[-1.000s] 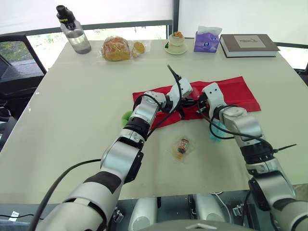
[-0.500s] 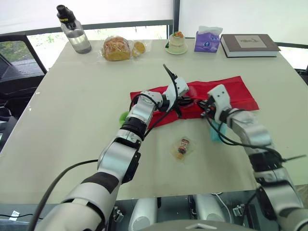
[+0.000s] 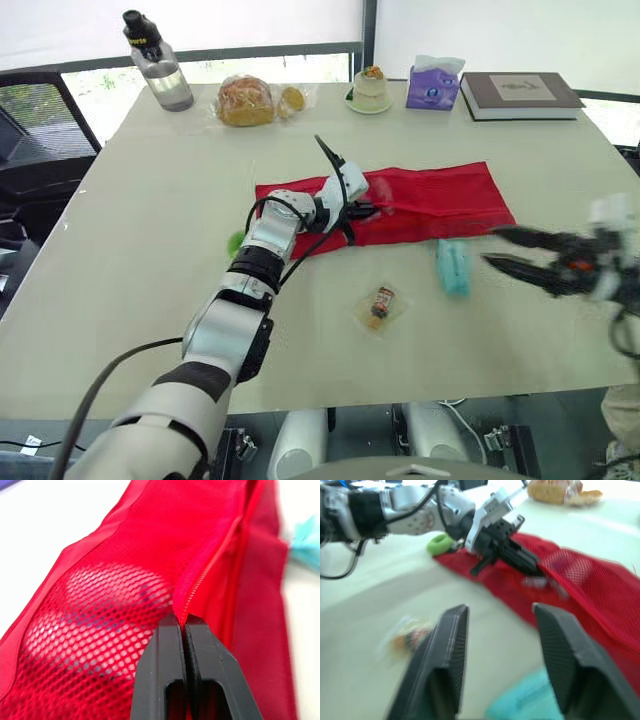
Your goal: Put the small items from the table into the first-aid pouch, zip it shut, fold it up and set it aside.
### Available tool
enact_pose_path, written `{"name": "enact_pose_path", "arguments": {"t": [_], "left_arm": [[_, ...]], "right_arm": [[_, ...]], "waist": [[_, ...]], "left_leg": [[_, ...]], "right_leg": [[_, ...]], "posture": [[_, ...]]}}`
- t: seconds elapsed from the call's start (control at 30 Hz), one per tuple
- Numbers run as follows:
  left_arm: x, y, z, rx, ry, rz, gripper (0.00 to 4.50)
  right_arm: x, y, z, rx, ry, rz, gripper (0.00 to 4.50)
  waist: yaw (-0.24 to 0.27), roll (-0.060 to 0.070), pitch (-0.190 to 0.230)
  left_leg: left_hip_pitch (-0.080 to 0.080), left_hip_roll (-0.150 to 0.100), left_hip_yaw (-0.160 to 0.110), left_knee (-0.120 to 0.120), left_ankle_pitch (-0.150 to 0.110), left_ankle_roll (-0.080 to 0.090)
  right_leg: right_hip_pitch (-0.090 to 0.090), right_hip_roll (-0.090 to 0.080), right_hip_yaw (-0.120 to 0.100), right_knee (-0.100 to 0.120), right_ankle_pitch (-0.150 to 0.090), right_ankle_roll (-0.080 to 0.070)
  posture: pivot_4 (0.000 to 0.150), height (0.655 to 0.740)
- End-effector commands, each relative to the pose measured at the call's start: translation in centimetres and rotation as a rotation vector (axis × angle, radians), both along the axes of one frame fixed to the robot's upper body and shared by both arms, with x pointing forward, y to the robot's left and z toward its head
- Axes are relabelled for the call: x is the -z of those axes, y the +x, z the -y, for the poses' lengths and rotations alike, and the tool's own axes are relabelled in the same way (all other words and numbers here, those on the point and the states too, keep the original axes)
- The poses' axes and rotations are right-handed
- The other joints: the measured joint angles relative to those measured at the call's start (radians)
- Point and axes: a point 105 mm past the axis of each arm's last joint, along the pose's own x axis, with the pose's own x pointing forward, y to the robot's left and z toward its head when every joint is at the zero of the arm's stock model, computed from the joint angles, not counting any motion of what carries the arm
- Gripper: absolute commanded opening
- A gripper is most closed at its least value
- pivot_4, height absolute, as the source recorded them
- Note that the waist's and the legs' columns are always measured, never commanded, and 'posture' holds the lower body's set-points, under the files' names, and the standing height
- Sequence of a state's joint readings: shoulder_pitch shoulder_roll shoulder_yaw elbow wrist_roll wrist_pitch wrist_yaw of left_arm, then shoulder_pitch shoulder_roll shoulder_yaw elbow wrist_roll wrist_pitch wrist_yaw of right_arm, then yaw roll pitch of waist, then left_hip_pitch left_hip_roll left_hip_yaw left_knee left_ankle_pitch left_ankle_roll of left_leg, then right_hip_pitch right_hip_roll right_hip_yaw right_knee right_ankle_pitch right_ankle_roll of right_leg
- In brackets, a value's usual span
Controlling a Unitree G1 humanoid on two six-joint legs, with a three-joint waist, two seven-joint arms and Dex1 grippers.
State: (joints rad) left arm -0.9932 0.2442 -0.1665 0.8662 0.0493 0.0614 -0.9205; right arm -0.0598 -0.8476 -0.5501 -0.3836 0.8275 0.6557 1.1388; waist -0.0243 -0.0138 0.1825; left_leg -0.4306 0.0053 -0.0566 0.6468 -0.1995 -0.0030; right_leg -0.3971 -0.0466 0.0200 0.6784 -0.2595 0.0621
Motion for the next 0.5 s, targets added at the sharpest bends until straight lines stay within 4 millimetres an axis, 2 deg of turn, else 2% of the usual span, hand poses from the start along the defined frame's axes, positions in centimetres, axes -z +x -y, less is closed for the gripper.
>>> {"name": "enact_pose_path", "arguments": {"t": [0.03, 0.27, 0.5], "left_arm": [[-1.5, 0.4, -0.6, -0.015, -0.012, 0.056, 0.0], [-1.6, 0.7, -0.9, -0.019, -0.003, 0.06, 0.0], [-1.6, 0.9, -1.2, -0.024, 0.004, 0.063, 0.0]], "right_arm": [[-2.6, -2.5, 2.3, 0.003, -0.034, 0.03, 4.42], [-4.3, -4.1, 5.8, 0.063, -0.118, 0.015, 4.42], [-5.0, -4.5, 7.8, 0.098, -0.197, 0.002, 4.42]], "waist": [[0.006, 0.0, 0.0], [0.011, 0.0, 0.0], [0.01, 0.0, 0.001]], "left_leg": [[-0.001, 0.001, -0.001, 0.0, 0.0, 0.0], [-0.001, 0.0, 0.0, 0.002, 0.0, 0.0], [-0.001, 0.0, 0.0, 0.002, 0.0, 0.0]], "right_leg": [[0.0, 0.001, -0.001, 0.0, 0.0, 0.0], [0.0, 0.0, -0.001, 0.0, 0.0, 0.001], [0.0, 0.0, 0.0, 0.0, -0.002, 0.004]], "posture": [[0.15, 0.74], [0.15, 0.74], [0.15, 0.74]]}}
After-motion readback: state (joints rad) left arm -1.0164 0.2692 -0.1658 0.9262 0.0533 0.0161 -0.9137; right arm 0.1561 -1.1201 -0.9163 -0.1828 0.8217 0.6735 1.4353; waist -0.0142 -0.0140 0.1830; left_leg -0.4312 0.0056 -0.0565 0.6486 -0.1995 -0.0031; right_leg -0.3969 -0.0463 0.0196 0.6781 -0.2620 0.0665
